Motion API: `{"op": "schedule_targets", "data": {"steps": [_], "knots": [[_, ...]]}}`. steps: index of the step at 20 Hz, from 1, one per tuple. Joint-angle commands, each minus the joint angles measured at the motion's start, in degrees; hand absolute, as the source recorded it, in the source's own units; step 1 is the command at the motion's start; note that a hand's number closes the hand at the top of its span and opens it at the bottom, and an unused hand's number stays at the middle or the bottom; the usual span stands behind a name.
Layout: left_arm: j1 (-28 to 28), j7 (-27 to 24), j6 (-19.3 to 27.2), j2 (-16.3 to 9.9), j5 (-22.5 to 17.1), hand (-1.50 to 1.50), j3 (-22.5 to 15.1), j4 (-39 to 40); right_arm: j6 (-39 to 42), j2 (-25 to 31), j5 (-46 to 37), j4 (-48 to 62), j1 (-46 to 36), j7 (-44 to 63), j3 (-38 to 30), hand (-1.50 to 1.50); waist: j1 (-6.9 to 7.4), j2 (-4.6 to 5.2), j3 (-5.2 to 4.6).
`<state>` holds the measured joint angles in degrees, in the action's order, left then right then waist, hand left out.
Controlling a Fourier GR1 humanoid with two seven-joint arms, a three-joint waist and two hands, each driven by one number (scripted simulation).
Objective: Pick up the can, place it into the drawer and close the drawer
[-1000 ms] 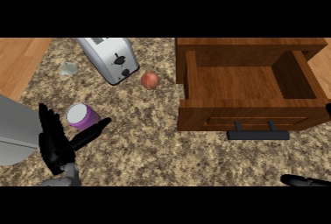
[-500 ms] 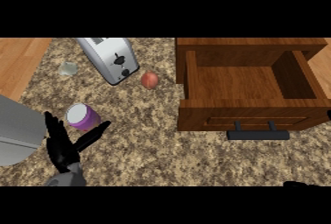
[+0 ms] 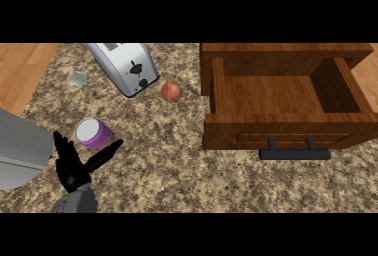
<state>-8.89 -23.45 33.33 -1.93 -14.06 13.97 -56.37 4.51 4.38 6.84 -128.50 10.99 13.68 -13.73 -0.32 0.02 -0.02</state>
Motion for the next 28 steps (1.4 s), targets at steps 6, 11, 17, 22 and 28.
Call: {"op": "schedule_targets", "data": {"steps": [6, 11, 17, 22, 28], "knots": [[-7.2, -9.8, -4.4, -2.5, -5.2, -1.50, 6.3, 16.7, 1.6, -2.0, -1.8, -0.6, 1.3, -1.0, 0.5, -1.50, -0.05, 0.01, 0.00], [-12.7, -12.6, -7.5, -5.0, -6.0, -1.50, 7.3, 25.1, 0.8, 1.2, 1.3, -0.4, -4.1, 3.7, -2.7, -1.50, -0.10, 0.04, -0.02], [-15.9, -15.7, -15.0, -8.0, -5.9, -1.50, 7.5, 32.7, 2.8, -1.8, -0.3, -0.1, 0.7, -1.0, -1.0, -1.50, -0.49, 0.12, -0.03], [-19.2, -18.6, -20.1, -9.6, -5.7, 1.50, 7.9, 38.9, 1.3, 1.8, 1.7, 0.9, -6.0, 3.9, -3.5, -1.50, -0.57, 0.25, -0.08], [-21.7, -21.0, -25.9, -12.3, -6.5, 1.50, 9.1, 42.7, 0.7, 0.2, -2.0, 0.0, -4.8, 1.8, -1.6, -1.50, -0.96, 0.41, -0.11]]}}
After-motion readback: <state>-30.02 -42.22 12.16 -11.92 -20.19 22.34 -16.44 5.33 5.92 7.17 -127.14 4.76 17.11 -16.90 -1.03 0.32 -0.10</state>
